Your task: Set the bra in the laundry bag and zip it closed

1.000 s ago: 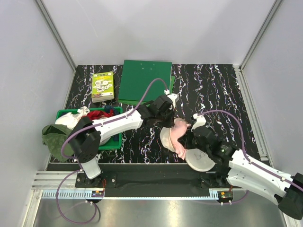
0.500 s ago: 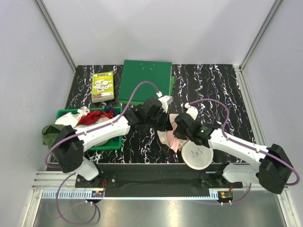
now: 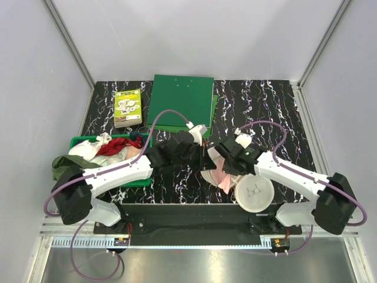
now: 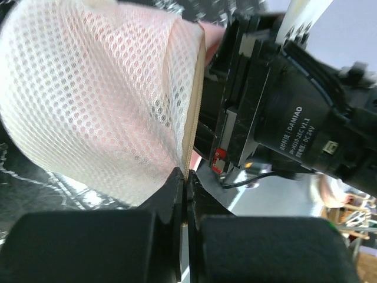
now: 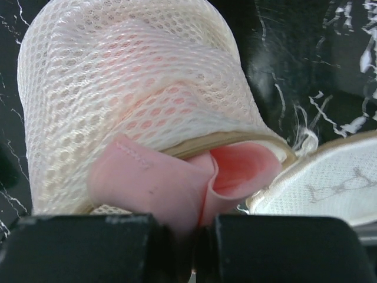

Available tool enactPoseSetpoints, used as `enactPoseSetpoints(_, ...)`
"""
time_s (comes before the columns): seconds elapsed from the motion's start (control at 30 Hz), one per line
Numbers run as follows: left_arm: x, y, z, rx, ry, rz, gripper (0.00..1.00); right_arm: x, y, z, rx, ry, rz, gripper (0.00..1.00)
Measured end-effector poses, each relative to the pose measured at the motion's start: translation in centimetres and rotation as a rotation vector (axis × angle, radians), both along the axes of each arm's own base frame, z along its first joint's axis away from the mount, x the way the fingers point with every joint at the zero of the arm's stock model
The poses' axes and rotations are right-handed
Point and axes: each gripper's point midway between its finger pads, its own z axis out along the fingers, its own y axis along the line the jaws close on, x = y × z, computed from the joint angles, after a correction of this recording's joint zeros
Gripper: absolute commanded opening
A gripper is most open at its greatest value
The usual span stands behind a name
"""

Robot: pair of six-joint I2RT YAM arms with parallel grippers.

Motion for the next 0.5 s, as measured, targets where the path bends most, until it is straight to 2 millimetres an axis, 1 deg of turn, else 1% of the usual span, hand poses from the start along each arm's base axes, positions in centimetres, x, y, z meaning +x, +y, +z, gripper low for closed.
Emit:
enactPoseSetpoints(0.07,0.0,-0.2,1.0,-0.034,-0.002,0.007,0.00,-0.4,-0.6,0.8,-0.004,-0.002,-0.001,0.00)
enactPoseSetpoints(0.13,-0.1,-0.5,1.6,-0.062,0.005,0.007,0.00,-0.4,-0.7,1.3,-0.014,0.003,0.001,0.00)
enactPoseSetpoints(0.2,-0.5,-0.8,1.8,-0.071,0.017,0.003,0.00,-0.3,-0.6,1.4,-0.043,0.023,0.011,0.00)
enactPoseSetpoints(0.27,-1.1,-1.1,1.9,-0.077,0.027,-0.005,0.00,0.0,-0.3,1.1,-0.073,0.046,0.021,0.00)
enactPoseSetpoints(0.3,-1.2,-1.2,1.8,-0.081,0.030,-0.007,0.00,0.2,-0.1,0.8,-0.091,0.061,0.026,0.09)
enactPoseSetpoints(0.37,-1.4,-1.2,1.2,-0.072,0.046,-0.001,0.00,0.4,-0.1,0.0,-0.123,0.089,0.033,0.09)
enactPoseSetpoints(0.5,-1.2,-0.7,-1.2,-0.033,0.095,0.034,0.00,0.9,0.2,-1.0,-0.177,0.124,0.055,0.01)
